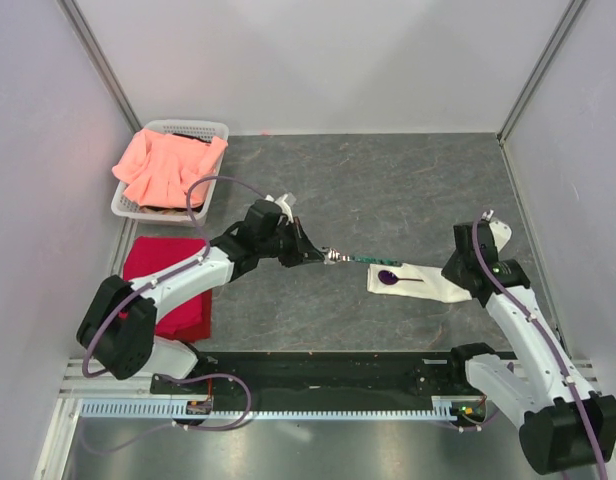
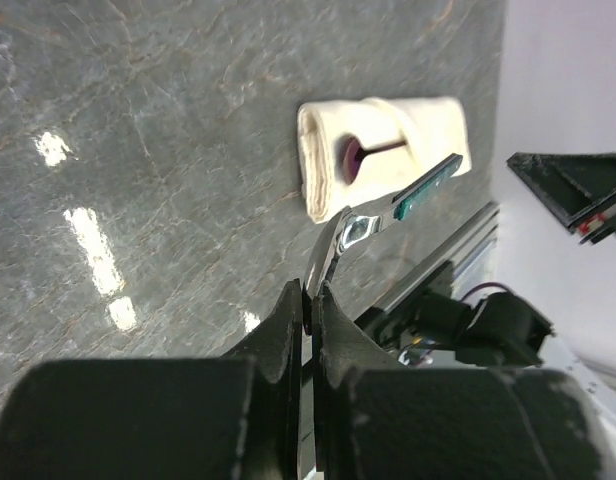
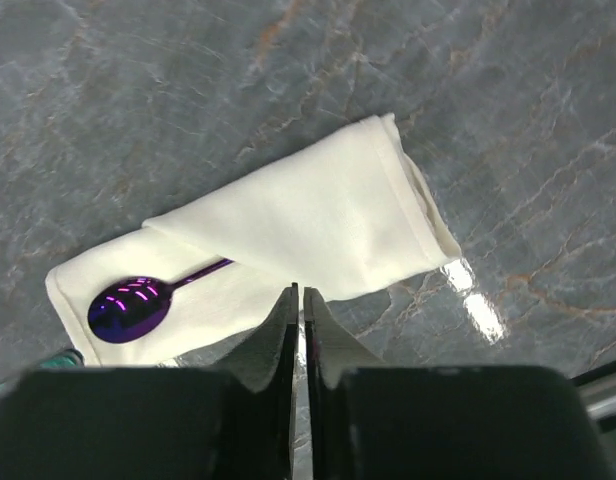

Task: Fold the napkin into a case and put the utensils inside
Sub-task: Insert the spoon into the folded napkin.

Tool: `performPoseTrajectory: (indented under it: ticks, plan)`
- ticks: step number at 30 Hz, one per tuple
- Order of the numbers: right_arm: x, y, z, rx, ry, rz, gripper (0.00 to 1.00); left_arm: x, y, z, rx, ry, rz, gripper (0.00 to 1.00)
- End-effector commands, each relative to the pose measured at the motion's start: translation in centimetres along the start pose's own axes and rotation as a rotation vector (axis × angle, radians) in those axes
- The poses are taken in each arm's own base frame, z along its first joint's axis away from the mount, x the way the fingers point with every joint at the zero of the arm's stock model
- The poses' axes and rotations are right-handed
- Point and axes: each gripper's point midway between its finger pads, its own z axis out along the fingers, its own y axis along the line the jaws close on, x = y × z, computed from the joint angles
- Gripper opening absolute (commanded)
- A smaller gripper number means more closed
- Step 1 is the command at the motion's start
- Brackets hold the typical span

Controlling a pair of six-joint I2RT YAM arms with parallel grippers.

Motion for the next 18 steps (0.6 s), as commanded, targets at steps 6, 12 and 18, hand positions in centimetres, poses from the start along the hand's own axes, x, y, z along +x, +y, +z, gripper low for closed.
performPoseTrajectory:
  ticks: [6,12,18]
  plan:
    - [1.4,-1.8,3.2,0.042,0.134,0.101,0.00,-0.1,-3.6,2.4,0.032,-0.001,0.177,0.02]
    - [2.6,-3.4,5.0,0.094,0.193,0.173,0.00,0.4,-3.0,4.1,-0.015,0.055,0.190,0.02]
    - [3.8,-4.2,5.9,0.125,0.213,0.185,0.00,0.2,-2.9,5.2,-0.056,0.080,0.218,0.02]
